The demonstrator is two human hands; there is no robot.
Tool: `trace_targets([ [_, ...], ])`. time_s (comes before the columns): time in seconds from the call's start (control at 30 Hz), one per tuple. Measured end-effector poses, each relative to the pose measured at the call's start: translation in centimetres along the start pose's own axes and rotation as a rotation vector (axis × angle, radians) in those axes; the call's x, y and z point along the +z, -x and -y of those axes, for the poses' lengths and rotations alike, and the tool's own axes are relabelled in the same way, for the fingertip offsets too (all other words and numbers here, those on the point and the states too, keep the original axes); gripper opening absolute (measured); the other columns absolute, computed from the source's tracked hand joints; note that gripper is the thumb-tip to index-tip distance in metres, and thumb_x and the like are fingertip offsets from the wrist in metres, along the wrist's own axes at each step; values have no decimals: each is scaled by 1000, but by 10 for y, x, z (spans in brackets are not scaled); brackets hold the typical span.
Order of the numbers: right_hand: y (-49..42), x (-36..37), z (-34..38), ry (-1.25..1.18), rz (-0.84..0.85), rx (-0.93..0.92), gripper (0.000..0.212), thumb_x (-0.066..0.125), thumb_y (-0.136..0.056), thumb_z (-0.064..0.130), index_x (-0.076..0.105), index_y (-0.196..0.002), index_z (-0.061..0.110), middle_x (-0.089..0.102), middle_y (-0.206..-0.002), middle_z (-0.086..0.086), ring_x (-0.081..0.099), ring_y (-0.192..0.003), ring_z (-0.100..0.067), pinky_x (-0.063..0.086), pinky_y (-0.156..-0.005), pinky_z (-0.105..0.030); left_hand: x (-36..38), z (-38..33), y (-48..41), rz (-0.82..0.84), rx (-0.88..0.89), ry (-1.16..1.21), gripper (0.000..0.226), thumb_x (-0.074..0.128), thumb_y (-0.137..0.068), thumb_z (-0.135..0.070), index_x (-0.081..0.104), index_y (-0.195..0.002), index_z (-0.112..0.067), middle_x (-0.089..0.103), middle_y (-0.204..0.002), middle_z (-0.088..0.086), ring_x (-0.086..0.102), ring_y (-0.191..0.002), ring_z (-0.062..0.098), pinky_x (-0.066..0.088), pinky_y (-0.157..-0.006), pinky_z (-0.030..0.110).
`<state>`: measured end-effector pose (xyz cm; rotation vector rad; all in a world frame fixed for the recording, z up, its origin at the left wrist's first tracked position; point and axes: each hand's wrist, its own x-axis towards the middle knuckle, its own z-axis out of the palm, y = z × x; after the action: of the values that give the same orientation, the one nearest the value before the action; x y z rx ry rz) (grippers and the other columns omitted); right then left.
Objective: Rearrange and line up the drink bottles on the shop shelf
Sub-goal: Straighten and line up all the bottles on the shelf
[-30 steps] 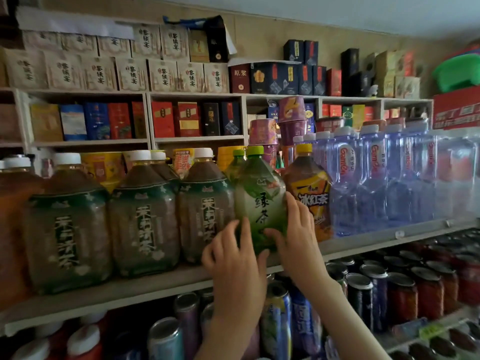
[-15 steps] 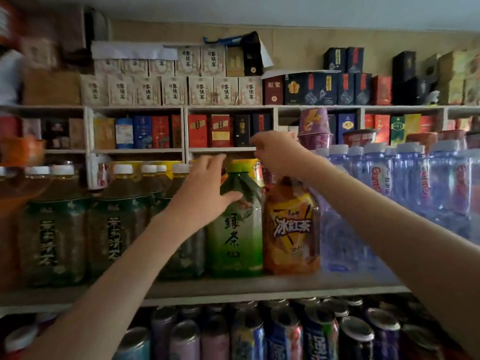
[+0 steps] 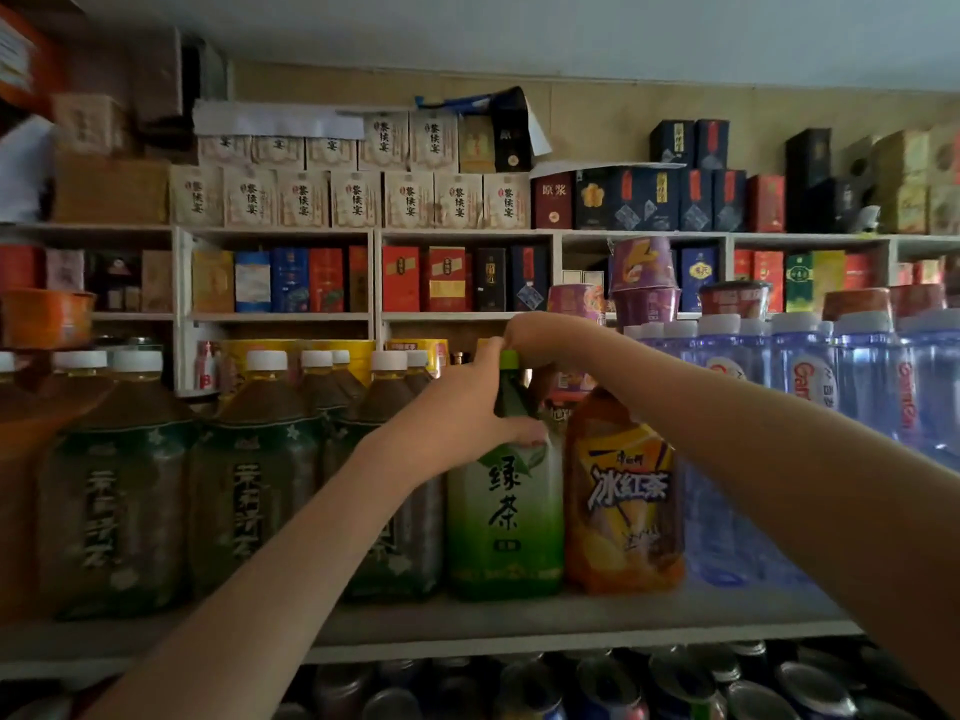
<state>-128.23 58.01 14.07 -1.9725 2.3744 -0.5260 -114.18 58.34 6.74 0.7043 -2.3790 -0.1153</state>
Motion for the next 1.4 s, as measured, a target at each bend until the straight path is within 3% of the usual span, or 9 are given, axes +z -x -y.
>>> trace_targets([
  [0.1, 0, 0, -4, -37, 18, -2, 9, 54, -91, 6, 60, -97, 4, 69, -92, -11, 71, -69, -20, 60, -67, -38, 2, 2, 1, -16, 8, 26, 97, 69, -75, -54, 7, -147, -32, 53, -130, 7, 58, -97, 15, 51, -73, 25],
  [0.23, 7, -3, -9, 20, 12, -19, 24, 55, -90, 11, 59, -113, 6, 69, -90, -6, 70, -76, -18, 59, -70, -36, 7, 3, 2, -39, 46, 32, 95, 68, -77, -53, 7, -147, -32, 55, -129, 5, 58, -86, 9, 41, -60, 16],
  [0.33, 26, -14, -8, 301, -134, -76, 28, 55, -92, 27, 61, -112, 9, 65, -89, -3, 60, -69, -13, 47, -52, -20, 12, 4, 4, -89, 68, 39, 98, 65, -77, -55, 3, -148, -31, 47, -142, 8, 59, -108, 20, 47, -80, 26],
  [0.53, 89, -7, -43, 182, -485, -93, 36, 53, -92, 36, 56, -115, 9, 60, -107, -9, 54, -90, -23, 41, -72, -30, 44, -3, 17, -294, 58, -112, 95, 42, -87, -62, -19, -147, -20, 17, -156, 9, 29, -138, 27, 28, -112, 41],
  [0.7, 106, 43, -70, -154, -586, 6, 57, 51, -92, 47, 34, -130, 8, 58, -107, -12, 56, -89, -23, 41, -66, -30, 62, -11, 18, -411, -29, -307, 123, 41, -69, -83, -24, -145, -11, 20, -154, 16, 26, -137, 31, 23, -112, 39],
  [0.8, 96, 50, -73, -281, -633, 86, 55, 43, -92, 55, 44, -119, 6, 60, -106, -14, 59, -92, -29, 45, -67, -34, 61, -8, 18, -400, -24, -314, 126, 42, -67, -84, -24, -145, -10, 20, -153, 18, 26, -137, 32, 24, -112, 40],
  [0.97, 92, 53, -81, -415, -668, -2, 40, 41, -93, 54, 53, -103, 17, 63, -90, 0, 62, -79, -16, 53, -68, -34, 61, -10, 18, -384, -21, -289, 127, 49, -67, -81, -22, -146, -12, 18, -154, 17, 23, -139, 32, 23, -112, 40],
  [1.23, 87, 51, -88, -386, -607, -41, 37, 38, -95, 51, 50, -100, 16, 56, -82, 6, 55, -72, -7, 41, -54, -21, 63, -16, 16, -392, -56, -262, 127, 56, -68, -76, -21, -146, -12, 16, -154, 17, 20, -140, 33, 20, -112, 42],
  [1.4, 91, 47, -87, -335, -634, -40, 42, 40, -96, 45, 49, -106, 6, 58, -95, -9, 56, -81, -21, 40, -54, -23, 63, -19, 15, -379, -70, -225, 122, 60, -72, -68, -20, -147, -13, 15, -155, 17, 17, -141, 33, 17, -113, 45],
])
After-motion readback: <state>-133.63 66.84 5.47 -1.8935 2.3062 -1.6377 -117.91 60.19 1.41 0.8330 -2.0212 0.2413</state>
